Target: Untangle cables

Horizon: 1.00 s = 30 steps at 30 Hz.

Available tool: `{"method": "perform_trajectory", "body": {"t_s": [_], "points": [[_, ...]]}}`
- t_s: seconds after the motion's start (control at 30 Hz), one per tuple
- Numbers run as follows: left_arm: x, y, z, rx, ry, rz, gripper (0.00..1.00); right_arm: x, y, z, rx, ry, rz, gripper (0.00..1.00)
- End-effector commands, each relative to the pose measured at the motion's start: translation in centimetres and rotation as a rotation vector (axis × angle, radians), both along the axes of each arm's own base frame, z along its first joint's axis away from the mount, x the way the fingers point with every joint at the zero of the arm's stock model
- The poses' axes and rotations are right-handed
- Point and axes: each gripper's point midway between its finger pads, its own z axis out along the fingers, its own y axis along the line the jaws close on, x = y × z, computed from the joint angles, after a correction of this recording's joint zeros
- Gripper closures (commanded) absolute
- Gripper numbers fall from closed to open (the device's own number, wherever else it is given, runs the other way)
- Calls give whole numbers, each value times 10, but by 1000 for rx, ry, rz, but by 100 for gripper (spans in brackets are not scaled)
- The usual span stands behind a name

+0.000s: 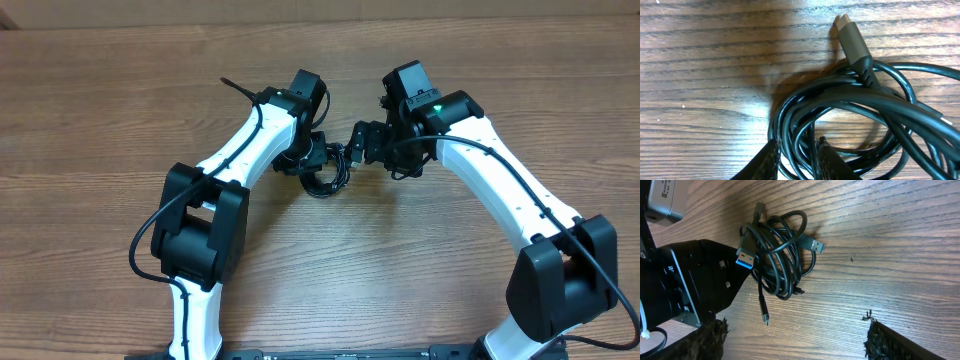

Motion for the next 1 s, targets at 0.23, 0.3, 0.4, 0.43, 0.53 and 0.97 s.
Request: {"method": "perform_trajectory", "body": {"t_s": [0.23, 0.3, 0.4, 0.43, 0.53, 0.97], "points": [[-2, 0, -16, 24, 21, 5, 80, 5, 2, 5, -1, -22, -1, 11], [-1, 0, -16, 23, 20, 5, 83, 5, 2, 5, -1, -22, -1, 10], [0, 0, -15, 21, 15, 5, 85, 5, 2, 5, -1, -23, -2, 11], [0, 1, -15, 22, 16, 6, 85, 5, 2, 5, -1, -23, -2, 11], [0, 1, -15, 22, 15, 2, 85, 5, 2, 5, -1, -23, -2, 11], [-1, 1, -3, 23, 15, -17, 96, 7, 3, 6, 3, -32, -2, 10]]}}
